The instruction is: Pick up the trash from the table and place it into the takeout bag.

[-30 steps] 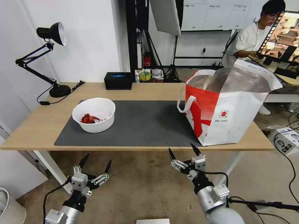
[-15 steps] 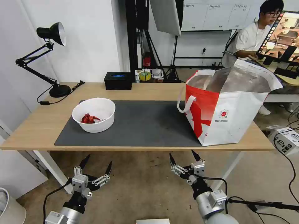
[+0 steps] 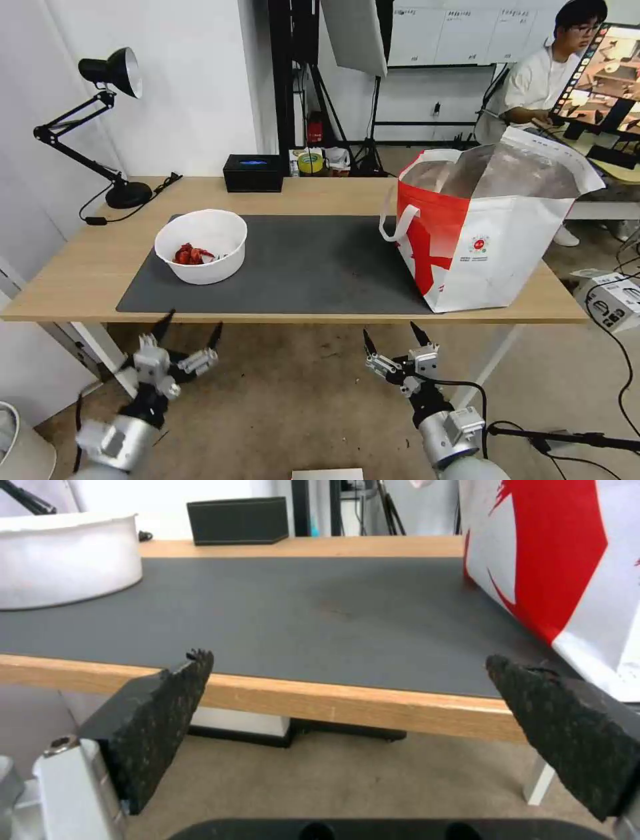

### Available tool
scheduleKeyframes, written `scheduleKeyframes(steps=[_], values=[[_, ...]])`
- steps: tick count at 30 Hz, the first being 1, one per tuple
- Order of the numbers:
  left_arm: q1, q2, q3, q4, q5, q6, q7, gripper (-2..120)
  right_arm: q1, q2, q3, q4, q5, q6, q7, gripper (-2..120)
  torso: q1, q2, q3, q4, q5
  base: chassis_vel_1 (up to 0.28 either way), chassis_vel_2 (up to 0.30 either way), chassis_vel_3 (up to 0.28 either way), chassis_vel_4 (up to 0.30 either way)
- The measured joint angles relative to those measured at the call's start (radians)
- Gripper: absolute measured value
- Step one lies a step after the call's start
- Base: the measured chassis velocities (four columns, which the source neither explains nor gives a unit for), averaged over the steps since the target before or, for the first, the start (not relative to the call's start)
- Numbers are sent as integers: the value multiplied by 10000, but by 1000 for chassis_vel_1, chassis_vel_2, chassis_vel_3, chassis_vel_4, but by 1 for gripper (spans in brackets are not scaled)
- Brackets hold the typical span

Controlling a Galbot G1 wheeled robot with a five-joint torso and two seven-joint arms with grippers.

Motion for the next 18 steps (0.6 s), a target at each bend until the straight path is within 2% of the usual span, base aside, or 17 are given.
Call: scheduleKeyframes(steps=[2, 3, 5, 8, 9, 10, 14, 15, 18], values=[[-503, 808, -194, -2, -823, 518, -419, 100, 2, -1, -4, 0, 3, -3, -1, 100, 0, -1, 0, -1, -1, 0, 0, 0, 0], [-503, 808, -194, -2, -823, 518, -419, 100, 2, -1, -4, 0, 3, -3, -1, 100, 0, -1, 0, -1, -1, 0, 0, 0, 0], [-951, 1500, -264, -49, -1613, 1167, -887, 100, 3, -2, -5, 0, 5, -4, -1, 100, 1, 0, 1, 0, -1, 0, 0, 0, 0], [-951, 1500, -264, -49, -1613, 1167, -887, 100, 3, -2, -5, 0, 5, -4, -1, 100, 1, 0, 1, 0, -1, 0, 0, 0, 0], [-1960, 2668, -7, 18, -2866, 2398, -1789, 100, 7, -5, -5, 0, 9, -8, -1, 100, 0, 0, 0, 0, 1, 0, 0, 0, 0], [-2344, 2969, 162, 111, -3186, 2771, -1947, 100, 7, -5, -5, 0, 10, -9, -1, 100, 1, 0, 0, 1, -1, 0, 0, 0, 0], [-2344, 2969, 162, 111, -3186, 2771, -1947, 100, 7, -5, -5, 0, 10, -9, -1, 100, 1, 0, 0, 1, -1, 0, 0, 0, 0], [-3730, 3869, 841, 475, -4397, 4085, -2756, 100, 9, -6, -6, 1, 13, -11, -2, 100, 1, 0, 0, -2, -1, 0, 0, 0, 0], [-3730, 3869, 841, 475, -4397, 4085, -2756, 100, 9, -6, -6, 1, 13, -11, -2, 100, 1, 0, 0, -2, -1, 0, 0, 0, 0]])
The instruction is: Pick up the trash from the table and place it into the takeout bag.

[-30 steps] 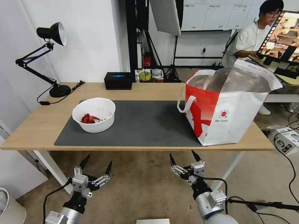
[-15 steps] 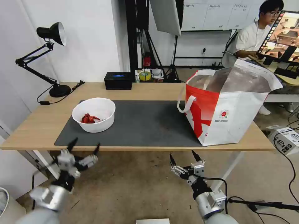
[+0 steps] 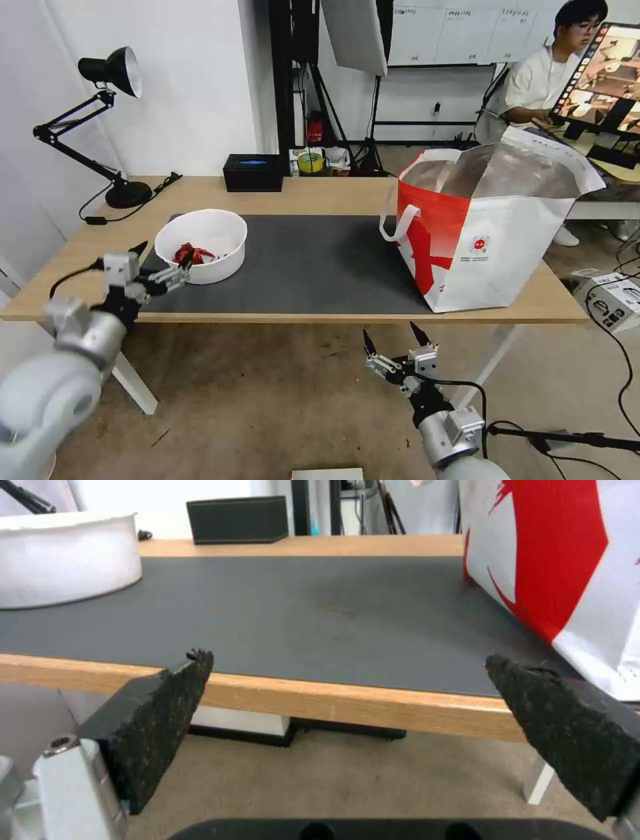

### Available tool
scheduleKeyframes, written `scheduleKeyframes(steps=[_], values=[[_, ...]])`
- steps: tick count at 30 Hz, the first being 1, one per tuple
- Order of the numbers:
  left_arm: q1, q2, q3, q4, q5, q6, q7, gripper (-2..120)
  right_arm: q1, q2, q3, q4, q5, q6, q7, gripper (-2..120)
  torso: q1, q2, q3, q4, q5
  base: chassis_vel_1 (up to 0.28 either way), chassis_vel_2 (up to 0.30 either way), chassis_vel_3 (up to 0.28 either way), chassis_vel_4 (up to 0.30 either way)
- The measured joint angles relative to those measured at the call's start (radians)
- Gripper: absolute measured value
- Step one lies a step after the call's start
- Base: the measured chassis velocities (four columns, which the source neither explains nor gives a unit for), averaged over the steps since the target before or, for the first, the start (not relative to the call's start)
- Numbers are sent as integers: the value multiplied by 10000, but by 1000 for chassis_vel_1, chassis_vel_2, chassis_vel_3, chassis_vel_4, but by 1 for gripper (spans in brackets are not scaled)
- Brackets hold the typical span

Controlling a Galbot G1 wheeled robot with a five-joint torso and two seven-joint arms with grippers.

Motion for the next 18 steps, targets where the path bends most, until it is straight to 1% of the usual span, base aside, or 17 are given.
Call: scheduleKeyframes(steps=[1, 2, 5, 6, 8, 9, 11, 12, 13, 15, 16, 18], values=[[-1205, 739, 658, 653, -743, 767, -90, 100, 2, 0, 0, 2, 3, 0, -2, 100, 0, 0, -1, 1, 2, 0, 0, 0, 0], [-1205, 739, 658, 653, -743, 767, -90, 100, 2, 0, 0, 2, 3, 0, -2, 100, 0, 0, -1, 1, 2, 0, 0, 0, 0], [-2142, 1063, 1266, 1326, -1294, 1181, 93, 100, 2, -1, 0, 4, 5, 0, -1, 100, 1, 0, 0, 2, 0, 0, 0, 0, 0], [-2142, 1063, 1266, 1326, -1294, 1181, 93, 100, 2, -1, 0, 4, 5, 0, -1, 100, 1, 0, 0, 2, 0, 0, 0, 0, 0], [-2792, 1300, 1768, 1805, -1837, 1676, 290, 100, 3, -1, 0, 6, 6, 0, -2, 100, 0, 0, -1, 1, 2, 0, 0, 0, 0], [-2792, 1300, 1768, 1805, -1837, 1676, 290, 100, 3, -1, 0, 6, 6, 0, -2, 100, 0, 0, -1, 1, 2, 0, 0, 0, 0], [-3361, 1385, 2132, 2170, -2346, 2318, 256, 100, 3, -1, 0, 7, 7, -1, -2, 100, 0, 0, -1, 2, 1, 0, 0, 0, 0], [-3361, 1385, 2132, 2170, -2346, 2318, 256, 100, 3, -1, 0, 7, 7, -1, -2, 100, 0, 0, -1, 2, 1, 0, 0, 0, 0], [-3741, 1409, 2319, 2408, -2744, 2852, 103, 100, 3, -1, 0, 8, 7, 0, -2, 100, 0, 0, -1, 1, 0, 0, 0, 0, 0], [-4203, 1418, 2564, 2728, -3301, 3422, -168, 100, 3, -2, -1, 8, 7, 0, -1, 100, 0, 0, -1, 2, 2, 0, 0, 0, 0], [-4203, 1418, 2564, 2728, -3301, 3422, -168, 100, 3, -2, -1, 8, 7, 0, -1, 100, 0, 0, -1, 2, 2, 0, 0, 0, 0], [-4671, 1417, 2827, 3161, -3833, 3871, -474, 100, 3, -2, 0, 9, 7, 0, -1, 100, 0, 0, -1, 1, 2, 0, 0, 0, 0]])
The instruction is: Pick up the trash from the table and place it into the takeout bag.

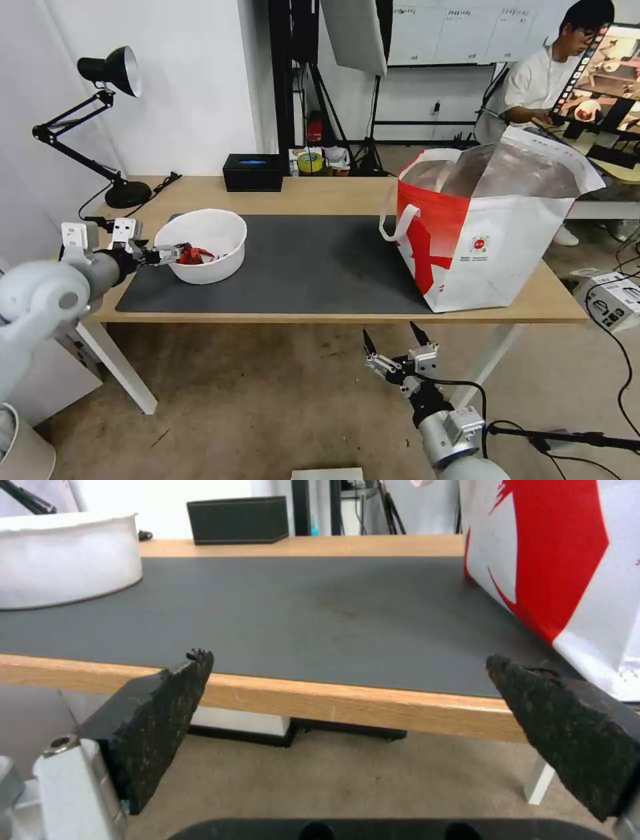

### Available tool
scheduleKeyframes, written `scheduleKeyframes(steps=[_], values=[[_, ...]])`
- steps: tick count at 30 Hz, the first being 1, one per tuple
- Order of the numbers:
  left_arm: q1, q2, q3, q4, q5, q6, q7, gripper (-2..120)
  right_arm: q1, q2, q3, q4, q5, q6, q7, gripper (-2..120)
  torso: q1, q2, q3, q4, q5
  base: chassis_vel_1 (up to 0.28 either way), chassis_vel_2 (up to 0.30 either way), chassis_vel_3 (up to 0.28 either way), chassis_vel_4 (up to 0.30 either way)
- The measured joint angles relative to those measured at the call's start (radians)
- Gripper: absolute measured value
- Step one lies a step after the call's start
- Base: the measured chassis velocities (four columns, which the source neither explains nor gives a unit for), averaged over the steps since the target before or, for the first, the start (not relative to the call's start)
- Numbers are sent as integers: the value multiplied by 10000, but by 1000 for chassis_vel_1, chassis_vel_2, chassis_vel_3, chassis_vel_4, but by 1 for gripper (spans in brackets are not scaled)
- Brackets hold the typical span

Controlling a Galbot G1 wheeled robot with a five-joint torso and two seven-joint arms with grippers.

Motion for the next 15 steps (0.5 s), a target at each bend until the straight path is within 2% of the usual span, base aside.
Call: scheduleKeyframes(steps=[8, 15], values=[[-659, -119, 376, 649, -733, 290, -291, 100, 0, 0, 0, 0, 0, 0, -1, 100, 0, 0, 0, 0, 0, 0, 0, 0, 0], [-1687, -534, 1180, 1317, -1481, 570, -669, 100, 1, 0, 0, 1, 0, 0, -1, 100, 0, 0, -1, 0, 0, 0, 0, 0, 0]])
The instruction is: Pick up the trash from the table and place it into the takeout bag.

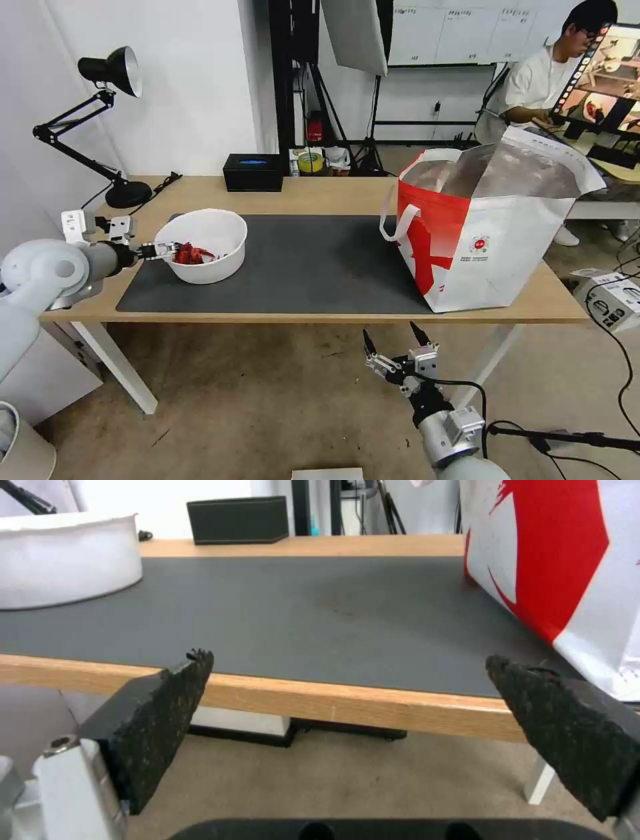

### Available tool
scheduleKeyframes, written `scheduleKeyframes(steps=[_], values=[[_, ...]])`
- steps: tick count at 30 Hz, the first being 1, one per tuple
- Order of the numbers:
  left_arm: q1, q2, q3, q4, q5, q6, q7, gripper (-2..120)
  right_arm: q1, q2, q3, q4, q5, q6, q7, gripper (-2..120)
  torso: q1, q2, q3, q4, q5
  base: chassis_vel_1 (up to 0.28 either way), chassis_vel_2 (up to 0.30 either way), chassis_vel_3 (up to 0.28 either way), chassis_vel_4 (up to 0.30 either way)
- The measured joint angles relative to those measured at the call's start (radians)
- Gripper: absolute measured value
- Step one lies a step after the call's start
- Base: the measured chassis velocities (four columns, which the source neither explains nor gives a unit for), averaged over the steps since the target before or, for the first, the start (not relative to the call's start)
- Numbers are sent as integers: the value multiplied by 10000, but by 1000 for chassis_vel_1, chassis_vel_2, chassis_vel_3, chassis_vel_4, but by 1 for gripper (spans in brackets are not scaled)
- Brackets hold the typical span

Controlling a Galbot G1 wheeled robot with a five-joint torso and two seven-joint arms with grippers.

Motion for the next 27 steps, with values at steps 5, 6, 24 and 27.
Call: scheduleKeyframes(steps=[5, 6, 24, 27], values=[[-540, -223, 466, 402, -177, 143, -316, 100, 0, 0, 0, 0, 0, 0, 0, 100, 0, 0, 0, 0, 0, 0, 0, 0, 0], [-714, -320, 597, 542, -258, 150, -455, 100, 0, 0, 0, 0, 0, 0, 0, 100, 0, 1, 0, 0, -1, 0, 0, 0, 0], [-1535, -819, 1309, 1184, -1111, 127, -1831, 78, 0, 0, 0, 0, 0, 0, 0, 100, -2, 1, 0, 0, 0, 0, 0, 0, 0], [-1542, -819, 1313, 1185, -1114, 123, -1844, 70, 0, 0, 0, 0, 0, 0, 0, 100, -1, 0, 0, 0, 0, 0, 0, 0, 0]])
